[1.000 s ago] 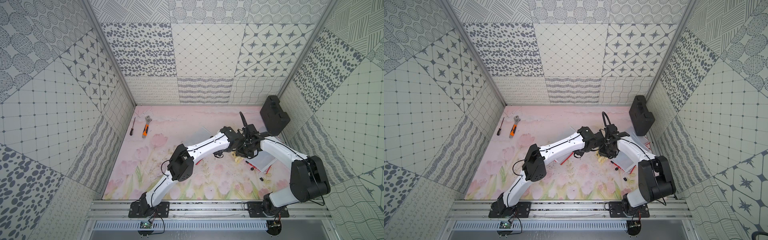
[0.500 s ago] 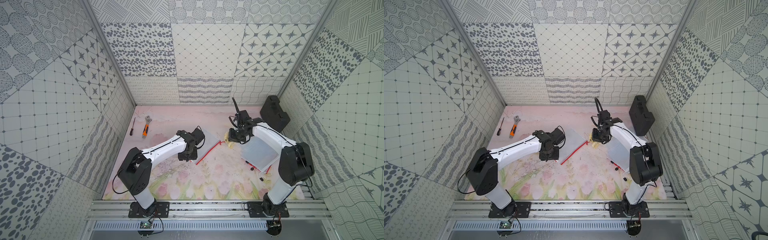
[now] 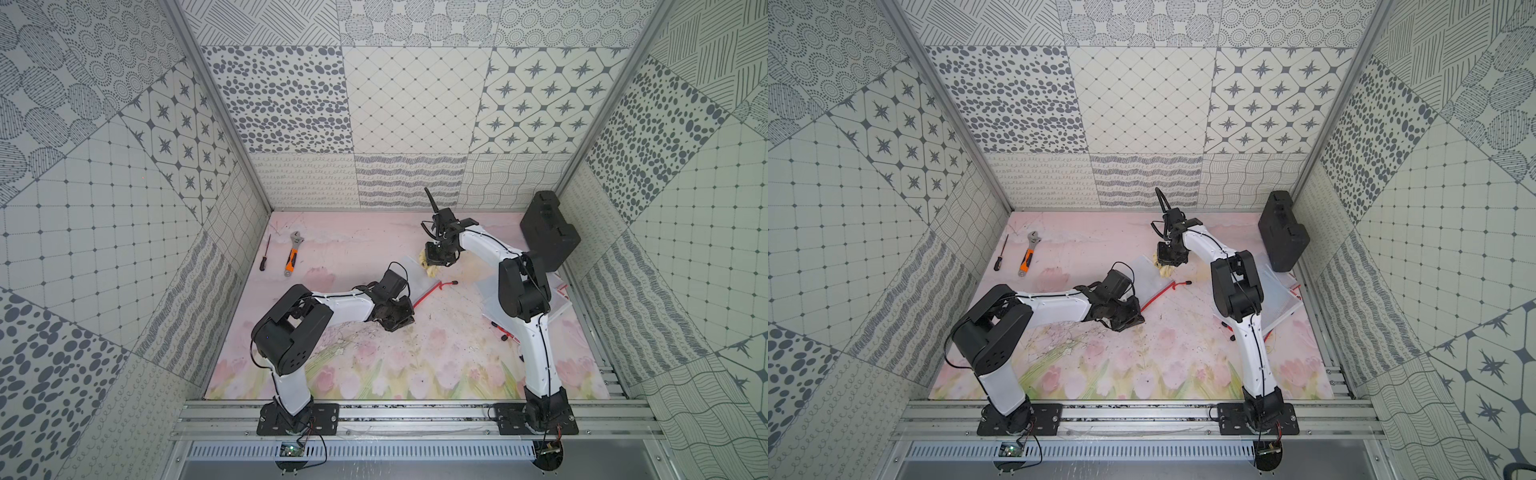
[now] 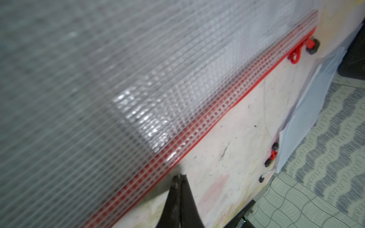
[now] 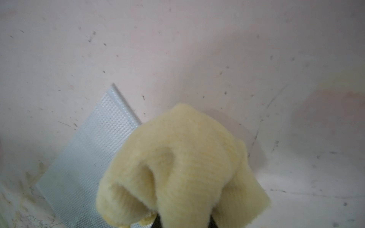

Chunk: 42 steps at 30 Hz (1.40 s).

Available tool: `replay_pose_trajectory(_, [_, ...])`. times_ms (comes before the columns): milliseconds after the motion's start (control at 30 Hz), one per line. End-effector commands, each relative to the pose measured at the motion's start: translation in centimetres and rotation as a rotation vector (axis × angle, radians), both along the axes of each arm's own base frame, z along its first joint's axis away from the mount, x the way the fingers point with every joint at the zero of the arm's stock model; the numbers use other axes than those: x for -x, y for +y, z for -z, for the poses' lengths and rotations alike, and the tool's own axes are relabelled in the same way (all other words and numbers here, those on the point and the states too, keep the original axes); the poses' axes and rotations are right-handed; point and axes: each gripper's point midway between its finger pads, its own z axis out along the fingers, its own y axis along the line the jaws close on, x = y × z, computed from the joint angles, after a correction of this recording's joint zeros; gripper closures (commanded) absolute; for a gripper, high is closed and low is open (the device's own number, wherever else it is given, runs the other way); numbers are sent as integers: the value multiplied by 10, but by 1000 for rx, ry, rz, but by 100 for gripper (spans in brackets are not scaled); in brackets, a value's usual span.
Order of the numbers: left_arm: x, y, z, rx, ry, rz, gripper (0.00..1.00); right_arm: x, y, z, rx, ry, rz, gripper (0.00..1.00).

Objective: Wipe the document bag
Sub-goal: Adjust the document bag at the center of the board.

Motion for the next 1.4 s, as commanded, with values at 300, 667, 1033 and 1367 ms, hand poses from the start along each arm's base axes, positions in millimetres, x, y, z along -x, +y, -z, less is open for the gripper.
replay_pose_trajectory(300, [-24,61,-5,-165,-73,-37,100,166,-26,5,96,144,-27,100])
replay_pose_trajectory(667, [-50,135,-32,-248,-155,-85,100,308,83,-50,-115,218,-187,100])
replay_pose_trajectory(1033, [12,156,-38,-107,-68,-380,73,107,5,-62,42,-32,-5,100])
replay_pose_trajectory(1367, [32,126,-47,130,-102,-481,39,57,45,1,8,85,-78,100])
